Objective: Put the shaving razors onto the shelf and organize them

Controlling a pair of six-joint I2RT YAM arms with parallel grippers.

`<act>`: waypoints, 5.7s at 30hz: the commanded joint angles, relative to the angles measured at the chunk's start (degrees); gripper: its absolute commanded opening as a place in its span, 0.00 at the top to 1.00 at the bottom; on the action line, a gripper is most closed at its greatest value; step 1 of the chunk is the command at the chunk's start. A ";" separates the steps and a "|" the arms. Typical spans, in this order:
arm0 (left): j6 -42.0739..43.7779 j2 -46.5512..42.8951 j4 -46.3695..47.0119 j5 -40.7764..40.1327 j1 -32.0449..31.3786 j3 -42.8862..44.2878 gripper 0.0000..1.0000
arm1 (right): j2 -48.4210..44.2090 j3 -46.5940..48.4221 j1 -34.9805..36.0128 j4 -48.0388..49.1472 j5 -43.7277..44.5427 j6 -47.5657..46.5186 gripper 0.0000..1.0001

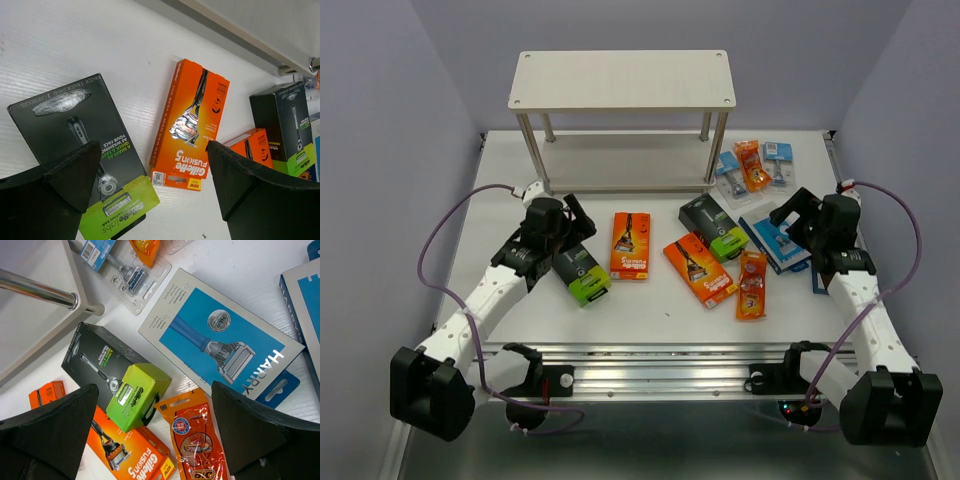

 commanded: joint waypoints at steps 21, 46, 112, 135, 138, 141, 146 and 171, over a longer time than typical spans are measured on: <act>2.46 9.44 4.34 12.48 -0.28 2.02 0.01 | 4.43 -0.83 27.20 8.19 -13.16 -2.14 0.00; -1.84 -5.05 0.21 10.11 -0.28 -4.83 0.01 | 38.63 4.35 50.46 28.87 1.80 26.53 0.05; -18.44 -8.13 8.03 20.31 -0.28 -11.60 0.01 | 34.49 2.68 52.48 51.02 0.92 57.11 0.99; -35.06 -1.72 9.53 13.10 -0.98 -10.90 0.09 | 41.71 6.11 52.48 56.03 -8.66 58.61 0.99; -36.03 -1.54 9.53 11.26 -0.98 -10.37 0.21 | 41.80 6.28 52.48 54.46 -9.10 57.91 0.99; -37.43 -1.54 9.62 9.94 -0.98 -10.46 0.27 | 41.27 6.20 52.48 54.28 -9.10 57.56 0.99; -37.79 0.92 10.32 10.02 -1.07 -10.19 0.27 | 41.70 7.42 52.48 53.66 -10.68 56.50 0.99; -33.40 -1.80 28.67 6.42 -1.34 -14.76 1.00 | 35.40 7.87 48.09 42.07 -20.08 35.77 0.29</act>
